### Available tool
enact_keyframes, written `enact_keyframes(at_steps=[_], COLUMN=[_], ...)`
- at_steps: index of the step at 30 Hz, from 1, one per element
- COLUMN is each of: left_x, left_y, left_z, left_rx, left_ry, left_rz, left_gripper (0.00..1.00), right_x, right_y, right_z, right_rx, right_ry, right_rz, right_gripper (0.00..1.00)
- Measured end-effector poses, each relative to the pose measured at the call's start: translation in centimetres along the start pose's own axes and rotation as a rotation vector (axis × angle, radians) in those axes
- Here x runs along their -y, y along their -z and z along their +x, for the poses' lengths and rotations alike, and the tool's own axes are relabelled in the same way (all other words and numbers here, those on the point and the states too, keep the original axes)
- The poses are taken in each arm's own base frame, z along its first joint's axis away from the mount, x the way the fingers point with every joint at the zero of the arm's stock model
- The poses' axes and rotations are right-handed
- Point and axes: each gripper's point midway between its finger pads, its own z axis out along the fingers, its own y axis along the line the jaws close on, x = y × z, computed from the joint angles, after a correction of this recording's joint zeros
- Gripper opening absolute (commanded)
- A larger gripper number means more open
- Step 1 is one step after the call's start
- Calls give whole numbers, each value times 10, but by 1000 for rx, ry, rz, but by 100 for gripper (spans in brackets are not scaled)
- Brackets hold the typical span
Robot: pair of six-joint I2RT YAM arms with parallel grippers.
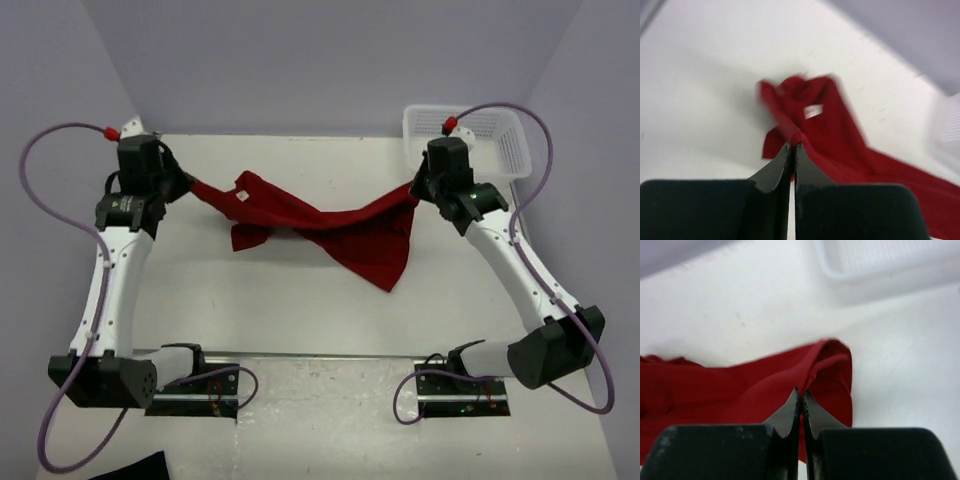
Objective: Fold and stack the t-shirts
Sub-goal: Flatten out the tshirt
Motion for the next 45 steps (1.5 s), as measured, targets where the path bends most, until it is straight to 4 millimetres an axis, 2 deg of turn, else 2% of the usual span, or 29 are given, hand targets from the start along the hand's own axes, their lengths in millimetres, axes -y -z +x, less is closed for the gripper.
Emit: enact_keyframes(at_steps=[2,6,9,12,15,21,29,31,33,34,36,37,39,40,42,45], left_x=[28,72,94,103,106,121,134,137,141,145,154,160,177,186,205,224], left_y=[44,141,207,254,288,351,448,470,484,488,480,468,428,403,332,220], left_z=[-49,-124,-160,-169,-169,-173,-175,-178,-185,-190,-204,-211,-229,-238,-255,-269], left_rx=[138,356,500,584,640,749,948,1006,1062,1091,1114,1109,1075,1049,975,857], left_ry=[-7,-46,-86,-121,-147,-202,-296,-316,-335,-344,-353,-356,-362,-362,-362,-366], left_rz=[108,296,418,501,570,729,948,988,1014,1024,1026,1020,991,975,922,829], left_gripper=[0,0,0,0,0,0,0,0,0,0,0,0,0,0,0,0], right_x=[-15,-35,-44,-45,-43,-39,-36,-34,-34,-34,-38,-41,-52,-60,-80,-116], right_y=[21,80,132,183,223,284,381,402,418,422,423,419,399,383,343,256], right_z=[-40,-114,-160,-188,-194,-174,-167,-166,-170,-174,-183,-189,-204,-215,-237,-268], right_rx=[77,221,319,401,444,461,600,644,694,719,754,767,780,784,785,765], right_ry=[15,54,79,101,129,192,241,249,253,254,259,262,269,278,294,337], right_rz=[-46,-119,-174,-233,-288,-428,-674,-717,-753,-760,-760,-749,-713,-687,-623,-509], right_gripper=[0,0,0,0,0,0,0,0,0,0,0,0,0,0,0,0])
